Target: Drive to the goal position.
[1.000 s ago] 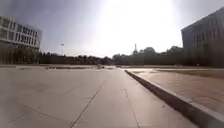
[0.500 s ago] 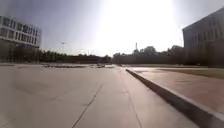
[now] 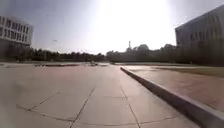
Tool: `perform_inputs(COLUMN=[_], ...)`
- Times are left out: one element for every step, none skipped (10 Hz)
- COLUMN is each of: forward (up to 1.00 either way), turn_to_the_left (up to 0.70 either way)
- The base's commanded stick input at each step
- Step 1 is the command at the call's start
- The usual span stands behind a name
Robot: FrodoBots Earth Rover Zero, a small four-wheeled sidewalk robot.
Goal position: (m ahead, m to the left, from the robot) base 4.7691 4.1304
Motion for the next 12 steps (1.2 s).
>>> perform_inputs(forward=[0.70, 0.70, 0.70, 0.70, 0.70, 0.70, 0.70, 0.70, 0.70, 0.70, 0.70, 0.70], turn_to_the_left=[0.00, 0.00, 0.00, 0.00, 0.00, 0.00, 0.00, 0.00, 0.00, 0.00, 0.00, 0.00])
